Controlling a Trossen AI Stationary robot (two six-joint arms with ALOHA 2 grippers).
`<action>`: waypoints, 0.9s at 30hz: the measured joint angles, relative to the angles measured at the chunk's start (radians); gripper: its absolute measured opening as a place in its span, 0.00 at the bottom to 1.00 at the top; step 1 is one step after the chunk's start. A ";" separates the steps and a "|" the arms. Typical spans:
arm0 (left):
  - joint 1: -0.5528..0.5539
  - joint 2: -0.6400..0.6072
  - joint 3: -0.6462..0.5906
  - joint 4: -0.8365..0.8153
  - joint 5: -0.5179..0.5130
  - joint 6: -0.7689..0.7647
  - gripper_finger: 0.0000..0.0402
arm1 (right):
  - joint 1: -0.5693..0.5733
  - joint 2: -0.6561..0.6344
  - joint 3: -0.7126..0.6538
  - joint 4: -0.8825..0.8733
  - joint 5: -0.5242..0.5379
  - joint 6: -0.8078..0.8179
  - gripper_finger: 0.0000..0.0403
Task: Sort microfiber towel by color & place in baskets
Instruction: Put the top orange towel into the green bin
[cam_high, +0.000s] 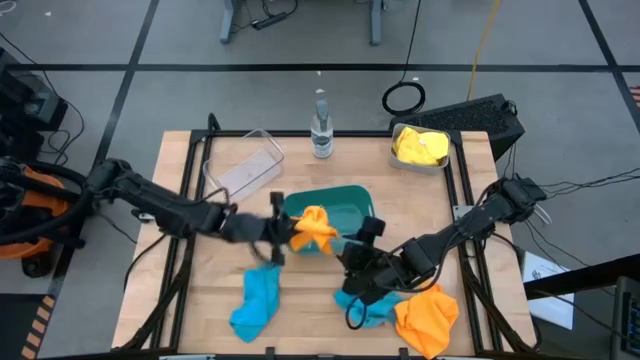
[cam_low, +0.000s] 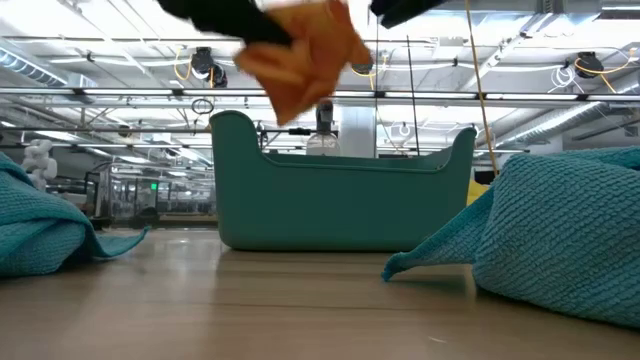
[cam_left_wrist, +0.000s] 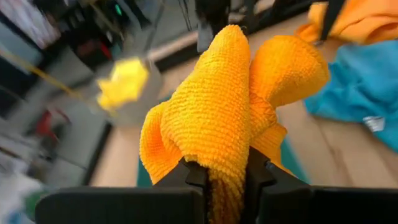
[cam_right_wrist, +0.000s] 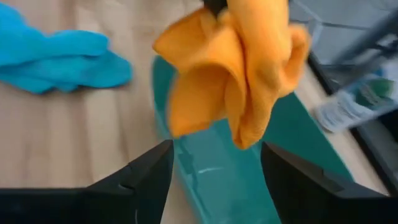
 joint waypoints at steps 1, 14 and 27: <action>0.035 0.007 -0.007 -0.002 0.042 -0.026 0.10 | 0.006 0.004 0.000 -0.018 0.024 0.022 0.57; 0.199 0.033 -0.113 0.011 0.164 -0.222 0.12 | 0.044 0.025 -0.001 -0.048 0.101 0.069 0.48; 0.227 0.085 -0.116 0.025 0.285 -0.336 0.17 | 0.044 0.025 -0.001 -0.036 0.100 0.067 0.43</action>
